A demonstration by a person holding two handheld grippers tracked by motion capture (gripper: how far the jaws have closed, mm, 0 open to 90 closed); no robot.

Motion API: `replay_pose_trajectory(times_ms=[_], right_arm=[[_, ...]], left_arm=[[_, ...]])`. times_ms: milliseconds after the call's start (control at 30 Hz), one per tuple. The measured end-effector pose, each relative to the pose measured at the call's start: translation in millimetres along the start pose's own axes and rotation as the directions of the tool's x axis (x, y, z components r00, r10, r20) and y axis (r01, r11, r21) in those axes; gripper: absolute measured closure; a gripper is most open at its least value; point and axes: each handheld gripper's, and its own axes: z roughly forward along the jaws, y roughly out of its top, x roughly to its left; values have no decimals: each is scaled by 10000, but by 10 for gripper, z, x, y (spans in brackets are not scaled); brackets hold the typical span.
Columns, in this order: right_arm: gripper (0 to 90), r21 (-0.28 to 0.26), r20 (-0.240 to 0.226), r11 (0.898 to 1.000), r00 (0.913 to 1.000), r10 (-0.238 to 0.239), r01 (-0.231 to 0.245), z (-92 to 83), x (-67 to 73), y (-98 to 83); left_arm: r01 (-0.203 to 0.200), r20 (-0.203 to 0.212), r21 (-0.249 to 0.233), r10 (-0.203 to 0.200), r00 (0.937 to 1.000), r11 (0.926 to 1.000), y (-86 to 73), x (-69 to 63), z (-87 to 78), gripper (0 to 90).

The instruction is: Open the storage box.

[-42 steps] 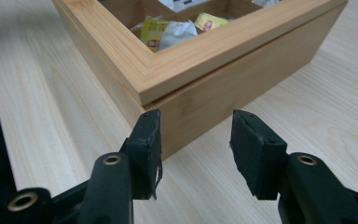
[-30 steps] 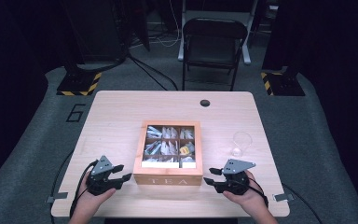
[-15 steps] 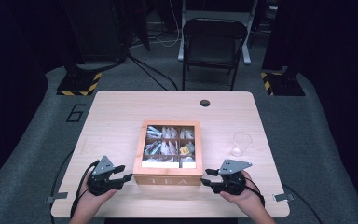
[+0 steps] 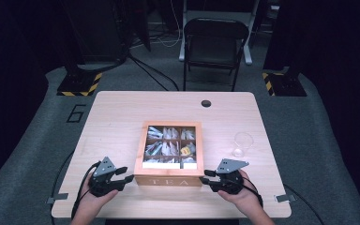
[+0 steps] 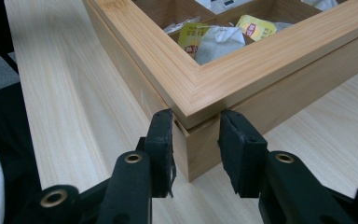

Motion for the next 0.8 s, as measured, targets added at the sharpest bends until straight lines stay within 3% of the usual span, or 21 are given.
replay_pose_trajectory(times_ms=[233, 533, 800], right_arm=[[645, -87, -23, 9999, 10000, 78, -78, 6, -8, 14], [644, -386, -265, 9977, 9982, 544, -554, -57, -30, 82], [645, -417, -298, 9971, 9976, 619, -631, -95, -39, 133]], left_arm=[[-40, 3, -45, 40, 10000, 10000, 5, -7, -8, 538], [-77, -20, -287, 77, 10000, 9996, 38, -33, -25, 541], [-187, 239, -365, 196, 9995, 9992, 103, -72, -68, 548]])
